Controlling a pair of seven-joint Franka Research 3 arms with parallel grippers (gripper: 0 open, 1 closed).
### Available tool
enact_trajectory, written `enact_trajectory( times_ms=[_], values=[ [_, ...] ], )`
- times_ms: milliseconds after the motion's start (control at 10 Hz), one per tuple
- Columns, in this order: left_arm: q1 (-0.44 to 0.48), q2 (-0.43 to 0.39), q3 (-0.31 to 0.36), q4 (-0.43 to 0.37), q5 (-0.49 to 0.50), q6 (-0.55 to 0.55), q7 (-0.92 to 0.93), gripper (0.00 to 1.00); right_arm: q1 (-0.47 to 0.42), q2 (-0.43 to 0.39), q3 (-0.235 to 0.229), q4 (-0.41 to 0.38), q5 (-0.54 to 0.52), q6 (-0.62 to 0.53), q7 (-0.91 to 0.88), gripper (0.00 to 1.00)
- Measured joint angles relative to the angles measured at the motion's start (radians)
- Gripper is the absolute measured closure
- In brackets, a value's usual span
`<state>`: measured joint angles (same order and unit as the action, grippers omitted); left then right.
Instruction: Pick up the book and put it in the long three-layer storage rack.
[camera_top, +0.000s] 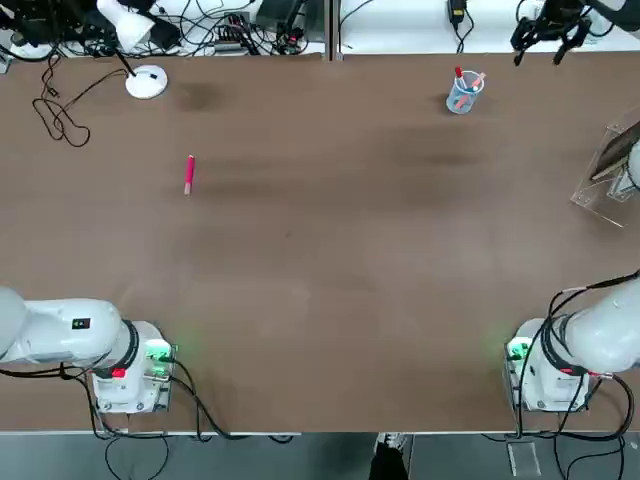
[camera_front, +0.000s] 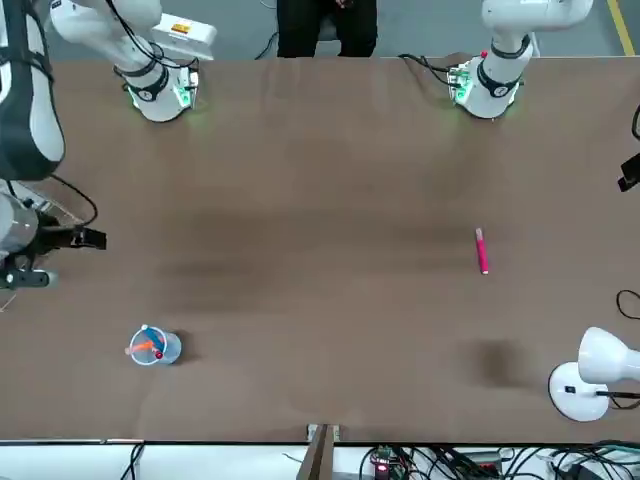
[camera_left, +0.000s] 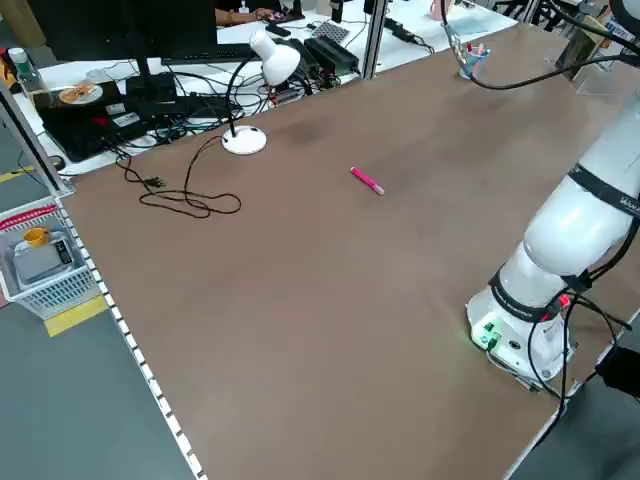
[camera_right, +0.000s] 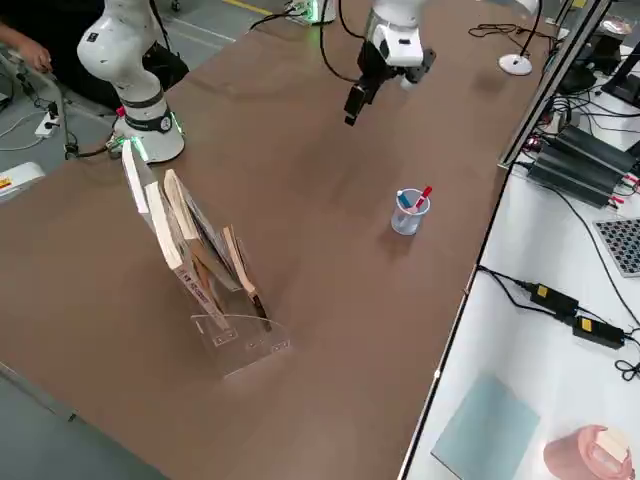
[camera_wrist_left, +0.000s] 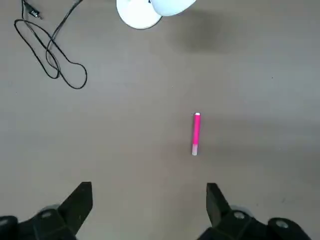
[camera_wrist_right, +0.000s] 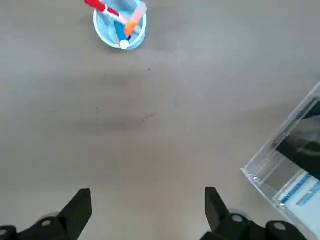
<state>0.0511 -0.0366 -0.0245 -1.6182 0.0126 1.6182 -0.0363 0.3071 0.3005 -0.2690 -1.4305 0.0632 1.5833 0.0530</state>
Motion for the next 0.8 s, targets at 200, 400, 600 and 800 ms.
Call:
enact_trajectory(
  times_ms=[200,400,600,800],
  values=[
    [0.000,0.000,-0.001,0.001,0.000,0.000,0.000,0.00,0.000,-0.045,0.002,-0.001,-0.023,0.002,-0.001,0.00],
    [0.000,0.000,-0.003,0.002,0.000,0.000,0.000,0.00,-0.001,-0.085,0.004,-0.002,-0.028,0.001,-0.002,0.00],
    [-0.001,0.000,-0.004,0.006,0.000,0.000,0.001,0.00,-0.002,-0.110,0.005,-0.006,-0.030,-0.004,-0.004,0.00],
    [-0.001,0.000,-0.005,0.008,0.000,0.000,0.001,0.00,-0.008,-0.118,0.005,-0.008,-0.031,-0.011,-0.021,0.00]
  ],
)
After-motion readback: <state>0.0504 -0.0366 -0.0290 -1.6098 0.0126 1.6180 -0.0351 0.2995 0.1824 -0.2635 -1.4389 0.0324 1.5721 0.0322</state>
